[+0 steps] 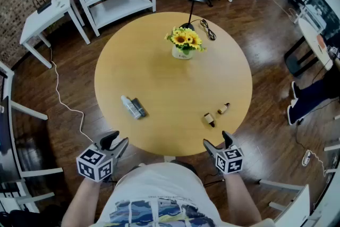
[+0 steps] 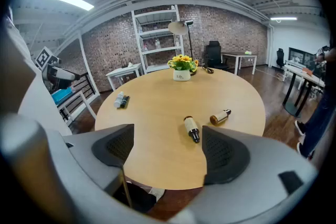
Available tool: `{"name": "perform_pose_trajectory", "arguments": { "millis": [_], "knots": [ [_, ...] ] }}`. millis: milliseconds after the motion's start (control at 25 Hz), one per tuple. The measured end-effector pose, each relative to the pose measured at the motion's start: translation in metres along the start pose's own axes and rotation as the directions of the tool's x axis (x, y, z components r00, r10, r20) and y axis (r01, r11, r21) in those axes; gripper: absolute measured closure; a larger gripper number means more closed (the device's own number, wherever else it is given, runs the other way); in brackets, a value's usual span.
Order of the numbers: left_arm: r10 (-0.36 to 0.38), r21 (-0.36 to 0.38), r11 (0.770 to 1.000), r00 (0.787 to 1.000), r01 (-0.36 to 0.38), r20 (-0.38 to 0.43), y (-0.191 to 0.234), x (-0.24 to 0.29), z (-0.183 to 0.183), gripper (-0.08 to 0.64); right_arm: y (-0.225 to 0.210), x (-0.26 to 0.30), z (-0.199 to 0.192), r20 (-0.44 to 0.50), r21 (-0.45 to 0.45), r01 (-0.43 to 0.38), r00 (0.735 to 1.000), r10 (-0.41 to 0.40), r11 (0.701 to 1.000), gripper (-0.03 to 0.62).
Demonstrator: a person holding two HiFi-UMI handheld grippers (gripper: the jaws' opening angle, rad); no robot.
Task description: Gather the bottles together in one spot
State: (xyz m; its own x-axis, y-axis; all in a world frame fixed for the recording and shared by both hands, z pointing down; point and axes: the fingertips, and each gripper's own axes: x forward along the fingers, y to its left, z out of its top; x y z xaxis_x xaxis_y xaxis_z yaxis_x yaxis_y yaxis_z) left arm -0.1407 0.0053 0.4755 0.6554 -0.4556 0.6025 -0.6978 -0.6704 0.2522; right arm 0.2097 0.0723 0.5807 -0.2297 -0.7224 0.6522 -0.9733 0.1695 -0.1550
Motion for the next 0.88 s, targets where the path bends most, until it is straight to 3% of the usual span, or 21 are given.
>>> {"name": "perform_pose_trajectory", "arguments": {
  "millis": [40,240,480,880],
  "knots": [
    [0.002,0.002,1.0,1.0,-0.002,0.001,-0.004,0.009,0.005,0.411,-0.011,0.007,-0.003,-0.006,-0.012,0.004,1.0,-0.004,1.0,0.202],
    [0.017,-0.001,1.0,1.0,-0.017,0.003,-0.023,0.046,0.023,0.411,-0.059,0.035,-0.016,-0.031,-0.065,0.013,0.999,-0.015,0.998,0.339],
    [-0.013,0.026,1.0,1.0,0.014,-0.027,-0.053,0.072,0.037,0.411,-0.08,0.072,-0.031,-0.075,-0.182,-0.005,0.997,-0.008,0.983,0.438],
    [-0.032,0.061,0.998,0.998,0.035,-0.05,-0.057,0.084,0.047,0.411,-0.084,0.099,-0.043,-0.093,-0.156,0.012,0.995,-0.027,0.988,0.448]
  ]
}}
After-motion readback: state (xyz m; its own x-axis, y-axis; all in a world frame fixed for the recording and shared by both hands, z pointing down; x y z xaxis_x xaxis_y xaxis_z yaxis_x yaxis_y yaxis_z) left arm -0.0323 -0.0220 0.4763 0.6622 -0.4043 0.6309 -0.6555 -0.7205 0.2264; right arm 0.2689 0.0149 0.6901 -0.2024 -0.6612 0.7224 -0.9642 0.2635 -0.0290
